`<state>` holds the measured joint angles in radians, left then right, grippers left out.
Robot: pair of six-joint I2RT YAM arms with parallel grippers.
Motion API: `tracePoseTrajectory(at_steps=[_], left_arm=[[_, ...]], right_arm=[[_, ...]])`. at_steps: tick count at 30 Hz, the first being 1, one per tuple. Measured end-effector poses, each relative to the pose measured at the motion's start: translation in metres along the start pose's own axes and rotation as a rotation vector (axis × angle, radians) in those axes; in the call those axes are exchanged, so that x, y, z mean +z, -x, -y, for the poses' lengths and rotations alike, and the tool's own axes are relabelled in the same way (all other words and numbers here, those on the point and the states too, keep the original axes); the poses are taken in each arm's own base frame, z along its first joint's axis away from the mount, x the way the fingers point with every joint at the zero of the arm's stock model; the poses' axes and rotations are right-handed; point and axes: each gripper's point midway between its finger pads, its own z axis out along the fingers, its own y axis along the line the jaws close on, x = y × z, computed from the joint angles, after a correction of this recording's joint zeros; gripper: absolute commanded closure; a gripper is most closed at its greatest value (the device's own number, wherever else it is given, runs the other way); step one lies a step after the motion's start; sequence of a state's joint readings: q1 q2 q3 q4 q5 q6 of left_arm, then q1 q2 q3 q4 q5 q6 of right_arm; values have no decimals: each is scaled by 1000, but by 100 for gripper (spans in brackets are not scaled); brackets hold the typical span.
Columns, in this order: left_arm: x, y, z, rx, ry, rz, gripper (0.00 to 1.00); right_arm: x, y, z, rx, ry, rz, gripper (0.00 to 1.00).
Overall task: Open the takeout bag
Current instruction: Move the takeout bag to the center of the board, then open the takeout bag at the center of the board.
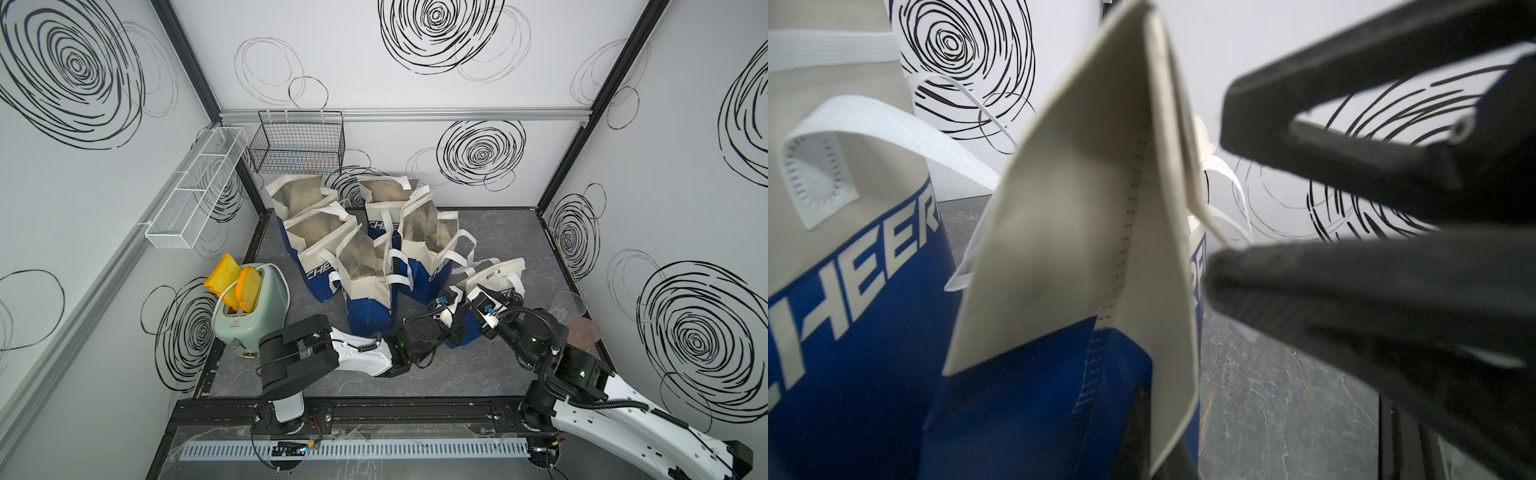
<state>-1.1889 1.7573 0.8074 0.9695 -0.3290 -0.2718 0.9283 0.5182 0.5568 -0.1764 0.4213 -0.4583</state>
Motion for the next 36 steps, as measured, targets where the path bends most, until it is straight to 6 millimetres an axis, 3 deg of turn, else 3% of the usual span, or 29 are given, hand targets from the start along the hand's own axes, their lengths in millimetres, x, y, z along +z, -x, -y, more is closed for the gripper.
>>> tracePoseTrajectory(at_steps=[21,30,34,36], left_arm=[[0,0,6,27,0,0,100],[0,1,7,38,8,0,100],[0,1,6,39,11,1,100],[0,1,6,39,12,1,100]], right_arm=[[5,4,-5,-14,-33,-1,74],[8,5,-2,-35,-89,-15,87],[8,4,2,-42,-119,-29,100],[8,3,4,-40,-135,-34,100]])
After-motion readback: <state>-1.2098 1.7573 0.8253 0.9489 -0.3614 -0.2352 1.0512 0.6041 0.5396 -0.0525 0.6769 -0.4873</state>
